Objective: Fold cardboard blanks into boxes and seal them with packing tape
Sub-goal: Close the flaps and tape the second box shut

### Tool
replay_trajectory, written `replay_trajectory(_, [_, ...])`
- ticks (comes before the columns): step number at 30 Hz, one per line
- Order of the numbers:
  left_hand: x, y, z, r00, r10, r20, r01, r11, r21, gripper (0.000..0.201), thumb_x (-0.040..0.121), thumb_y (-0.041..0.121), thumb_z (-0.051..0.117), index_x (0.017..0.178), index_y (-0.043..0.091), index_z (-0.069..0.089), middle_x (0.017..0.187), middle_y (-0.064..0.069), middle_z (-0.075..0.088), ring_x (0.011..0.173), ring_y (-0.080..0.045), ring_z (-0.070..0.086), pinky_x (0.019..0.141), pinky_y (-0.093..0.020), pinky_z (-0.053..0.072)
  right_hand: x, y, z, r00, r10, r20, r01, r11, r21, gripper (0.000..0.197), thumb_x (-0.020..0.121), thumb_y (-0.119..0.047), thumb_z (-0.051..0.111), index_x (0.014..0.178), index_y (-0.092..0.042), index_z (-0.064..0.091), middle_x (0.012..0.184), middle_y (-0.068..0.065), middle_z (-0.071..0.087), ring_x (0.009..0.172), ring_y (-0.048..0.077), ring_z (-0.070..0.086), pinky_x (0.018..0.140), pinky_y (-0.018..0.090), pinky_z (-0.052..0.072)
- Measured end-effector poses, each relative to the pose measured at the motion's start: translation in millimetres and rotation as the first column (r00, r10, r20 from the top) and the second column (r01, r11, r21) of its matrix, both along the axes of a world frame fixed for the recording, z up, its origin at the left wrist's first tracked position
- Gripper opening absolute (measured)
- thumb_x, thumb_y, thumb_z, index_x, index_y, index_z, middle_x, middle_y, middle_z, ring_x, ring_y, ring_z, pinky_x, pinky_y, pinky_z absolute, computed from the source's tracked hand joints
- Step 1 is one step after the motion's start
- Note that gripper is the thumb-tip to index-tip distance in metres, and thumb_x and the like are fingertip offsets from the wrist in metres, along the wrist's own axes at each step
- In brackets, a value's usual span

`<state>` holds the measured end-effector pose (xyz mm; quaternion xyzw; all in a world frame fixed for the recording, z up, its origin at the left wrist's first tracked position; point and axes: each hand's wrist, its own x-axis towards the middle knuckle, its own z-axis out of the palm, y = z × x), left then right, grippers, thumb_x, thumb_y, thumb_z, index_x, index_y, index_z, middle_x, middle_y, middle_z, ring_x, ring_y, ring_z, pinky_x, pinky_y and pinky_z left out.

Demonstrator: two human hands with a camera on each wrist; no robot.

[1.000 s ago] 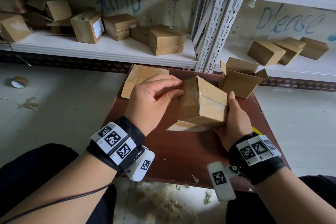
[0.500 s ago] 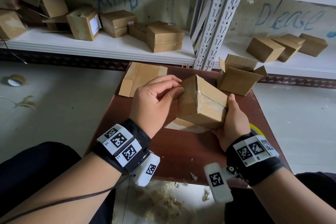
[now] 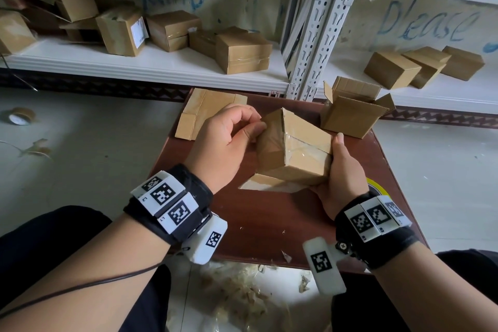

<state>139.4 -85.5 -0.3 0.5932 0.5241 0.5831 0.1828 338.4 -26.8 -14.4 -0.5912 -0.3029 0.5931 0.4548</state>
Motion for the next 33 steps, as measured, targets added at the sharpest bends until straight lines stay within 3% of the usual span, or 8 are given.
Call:
replay_trajectory(3, [3,-1,-1,0.987,0.009,0.160,-0.028,0.993,0.116,0.007,0.091,0.006,0.076,0.099,0.006,0.076,0.104,-0.003,0.075,0.092,-0.009,0.072,0.080,-0.020,0.056,-4,-1,2,1.000,0.003,-0.029,-0.002,1.000,0.015,0.050,0.098,-0.068,0.051,0.117,-0.026,0.071,0.111,0.003,0.079,0.105,0.029,0.075,0.092,0.061,0.059])
replay_trajectory(5, [5,-2,-2,0.990,0.024,0.137,-0.045,0.987,0.156,0.017,0.091,0.008,0.077,0.107,0.003,0.078,0.112,-0.002,0.077,0.103,-0.014,0.074,0.087,-0.029,0.060,-5,0,3,0.999,-0.019,-0.039,0.020,1.000,0.022,0.048,0.099,-0.066,0.051,0.116,-0.026,0.070,0.109,0.002,0.080,0.102,0.027,0.076,0.090,0.057,0.061])
replay_trajectory(8, [8,-3,-4,0.996,0.041,0.074,-0.054,0.982,0.183,0.019,0.092,0.004,0.076,0.110,0.000,0.078,0.119,-0.002,0.075,0.111,-0.011,0.072,0.094,-0.026,0.058,-4,1,3,0.999,-0.044,-0.025,0.045,0.999,0.021,0.043,0.102,-0.063,0.050,0.109,-0.026,0.069,0.104,-0.001,0.079,0.097,0.024,0.076,0.082,0.047,0.063])
replay_trajectory(12, [6,1,-9,0.990,0.015,0.137,-0.037,0.987,0.155,0.016,0.093,0.005,0.075,0.108,0.000,0.079,0.118,-0.003,0.076,0.110,-0.018,0.073,0.089,-0.042,0.063,-3,1,5,0.998,-0.057,0.006,0.057,0.998,0.015,0.040,0.102,-0.064,0.048,0.104,-0.028,0.066,0.104,-0.002,0.075,0.094,0.020,0.073,0.082,0.043,0.061])
replay_trajectory(17, [6,0,-3,0.986,0.038,0.163,-0.055,0.993,0.105,0.008,0.091,0.006,0.077,0.095,0.013,0.080,0.102,0.003,0.078,0.092,-0.015,0.075,0.075,-0.023,0.059,-1,-2,7,0.998,-0.045,0.036,0.043,0.998,0.054,0.039,0.105,-0.060,0.047,0.096,-0.026,0.066,0.092,-0.002,0.072,0.083,0.018,0.071,0.075,0.039,0.060])
replay_trajectory(23, [2,2,4,0.971,-0.062,0.232,0.060,0.998,0.017,0.015,0.091,0.000,0.074,0.088,0.015,0.075,0.096,0.004,0.074,0.079,-0.003,0.069,0.070,-0.016,0.056,0,-4,9,0.998,-0.045,0.043,0.041,0.996,0.080,0.041,0.105,-0.059,0.047,0.090,-0.024,0.064,0.086,-0.001,0.070,0.082,0.019,0.070,0.080,0.041,0.058])
replay_trajectory(29, [3,-1,6,0.998,-0.052,0.045,0.051,0.999,0.012,0.012,0.096,-0.004,0.065,0.093,0.007,0.070,0.100,-0.004,0.066,0.082,0.007,0.061,0.076,-0.006,0.047,0,-4,6,0.998,-0.038,0.049,0.033,0.996,0.088,0.041,0.104,-0.059,0.048,0.090,-0.025,0.065,0.089,-0.001,0.071,0.087,0.022,0.071,0.078,0.041,0.059])
replay_trajectory(33, [0,2,1,0.990,0.001,-0.139,-0.001,1.000,-0.005,0.011,0.101,0.007,0.057,0.097,0.008,0.067,0.106,-0.007,0.066,0.097,-0.006,0.060,0.087,-0.008,0.041,-1,-5,6,0.999,-0.030,0.044,0.026,0.996,0.089,0.040,0.105,-0.058,0.047,0.091,-0.025,0.065,0.084,-0.003,0.071,0.081,0.019,0.071,0.072,0.037,0.058])
